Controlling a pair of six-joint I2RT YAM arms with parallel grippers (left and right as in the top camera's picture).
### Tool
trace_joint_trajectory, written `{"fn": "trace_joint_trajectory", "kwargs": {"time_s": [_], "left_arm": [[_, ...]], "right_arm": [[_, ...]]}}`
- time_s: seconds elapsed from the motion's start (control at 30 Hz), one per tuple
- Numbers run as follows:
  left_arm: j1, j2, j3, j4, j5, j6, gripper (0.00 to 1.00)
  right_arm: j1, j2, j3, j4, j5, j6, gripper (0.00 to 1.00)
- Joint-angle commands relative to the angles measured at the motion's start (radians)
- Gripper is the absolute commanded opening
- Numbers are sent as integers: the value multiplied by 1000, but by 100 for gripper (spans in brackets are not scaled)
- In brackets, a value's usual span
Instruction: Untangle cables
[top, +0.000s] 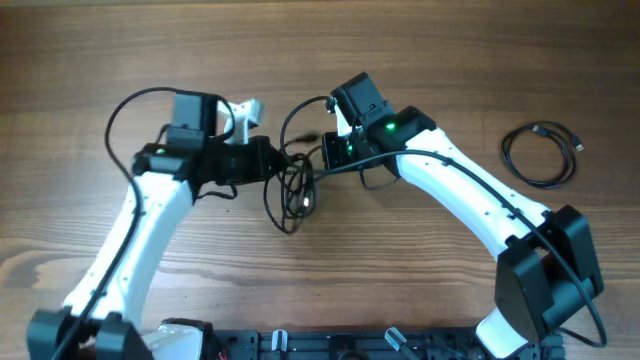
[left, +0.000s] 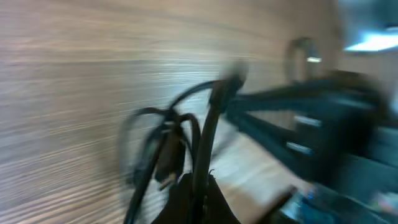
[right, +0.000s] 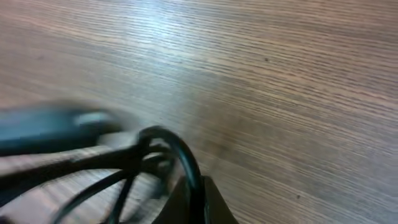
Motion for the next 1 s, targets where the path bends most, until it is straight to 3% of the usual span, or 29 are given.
{"fn": "trace_joint_trajectory", "kwargs": {"time_s": [0.0, 0.1, 0.23, 0.33, 0.43, 0.57, 0.7, 0.87, 0.97], "left_arm": [[62, -74, 5, 1, 224, 77, 4], [109, -76, 5, -34, 159, 69, 4], [127, -75, 4, -122, -140, -62, 4], [127, -75, 1, -156, -220, -79, 4], [127, -63, -1, -186, -359, -177, 4], [126, -25, -9, -197, -364, -179, 8], [126, 11, -47, -190, -364, -179, 31], [126, 56, -52, -187, -363, -160, 71], [126, 56, -52, -185, -361, -122, 81]], "right_arm": [[-1, 17, -20, -1, 132, 31, 4], [-21, 17, -20, -1, 156, 69, 4], [-54, 17, -20, -1, 134, 64, 4], [-58, 17, -20, 19, 41, 14, 4], [-58, 17, -20, 31, 14, 15, 4], [-58, 17, -20, 64, 14, 15, 4], [-58, 17, -20, 116, -21, 17, 4], [-58, 17, -20, 163, -91, 18, 4], [-59, 17, -20, 208, -101, 9, 4]]}}
